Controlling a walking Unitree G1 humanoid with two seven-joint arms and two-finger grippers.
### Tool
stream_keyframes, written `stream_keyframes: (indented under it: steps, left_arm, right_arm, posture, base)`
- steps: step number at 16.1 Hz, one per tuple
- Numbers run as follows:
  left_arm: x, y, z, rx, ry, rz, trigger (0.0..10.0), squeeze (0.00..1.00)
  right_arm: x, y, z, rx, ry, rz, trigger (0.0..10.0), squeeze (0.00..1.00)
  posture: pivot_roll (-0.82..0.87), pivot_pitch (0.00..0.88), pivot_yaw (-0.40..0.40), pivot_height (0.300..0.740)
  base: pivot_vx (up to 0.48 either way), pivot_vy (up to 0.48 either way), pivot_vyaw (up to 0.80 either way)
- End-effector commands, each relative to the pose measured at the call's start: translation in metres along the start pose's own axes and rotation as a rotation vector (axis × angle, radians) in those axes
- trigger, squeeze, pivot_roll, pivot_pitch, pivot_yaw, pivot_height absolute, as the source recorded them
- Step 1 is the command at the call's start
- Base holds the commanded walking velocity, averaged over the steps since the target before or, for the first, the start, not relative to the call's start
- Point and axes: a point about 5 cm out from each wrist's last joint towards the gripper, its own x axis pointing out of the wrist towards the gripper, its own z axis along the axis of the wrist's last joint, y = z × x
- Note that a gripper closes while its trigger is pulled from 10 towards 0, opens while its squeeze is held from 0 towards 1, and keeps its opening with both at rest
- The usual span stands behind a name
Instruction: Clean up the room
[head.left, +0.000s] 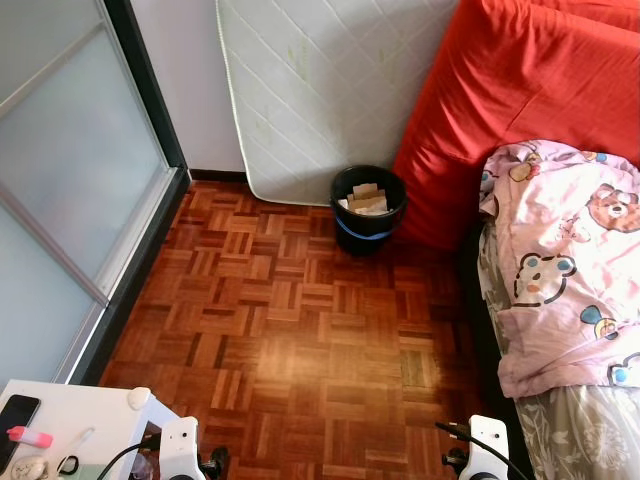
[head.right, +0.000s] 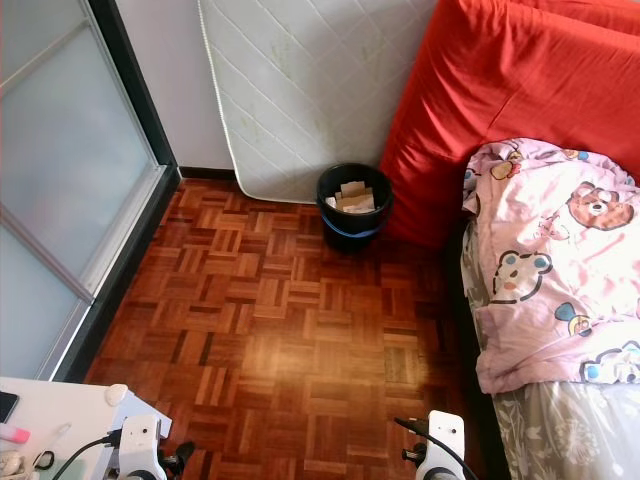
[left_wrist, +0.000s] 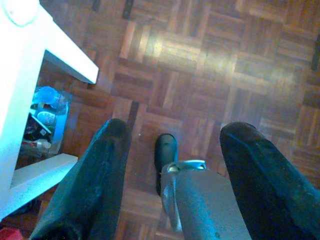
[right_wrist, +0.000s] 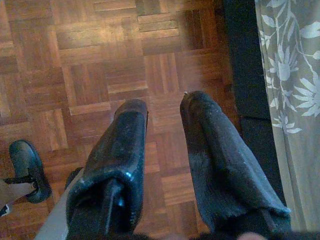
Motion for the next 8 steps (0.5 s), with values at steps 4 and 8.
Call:
stream_keyframes:
  steps: [4,8]
  left_arm:
    - [-0.0024,0.0054,-0.0081,0.042,0.049,0.013,10.0,0.00]
    - [-0.0024,0.0059,-0.0080,0.059,0.051,0.015,10.0,0.00]
  right_arm:
    - [-0.0010,-0.0002,-0.0055,0.020,0.020,-0.010,10.0,0.00]
    - [-0.0012,-0.0006,-0.0066,0.020,0.023,-0.010,10.0,0.00]
  posture:
    - [0.08,0.125,-0.020,0.740]
    - [0.08,0.123,-0.022,0.740]
  base:
    - [0.000,0.000,0.00]
    - [0.000,0.000,0.00]
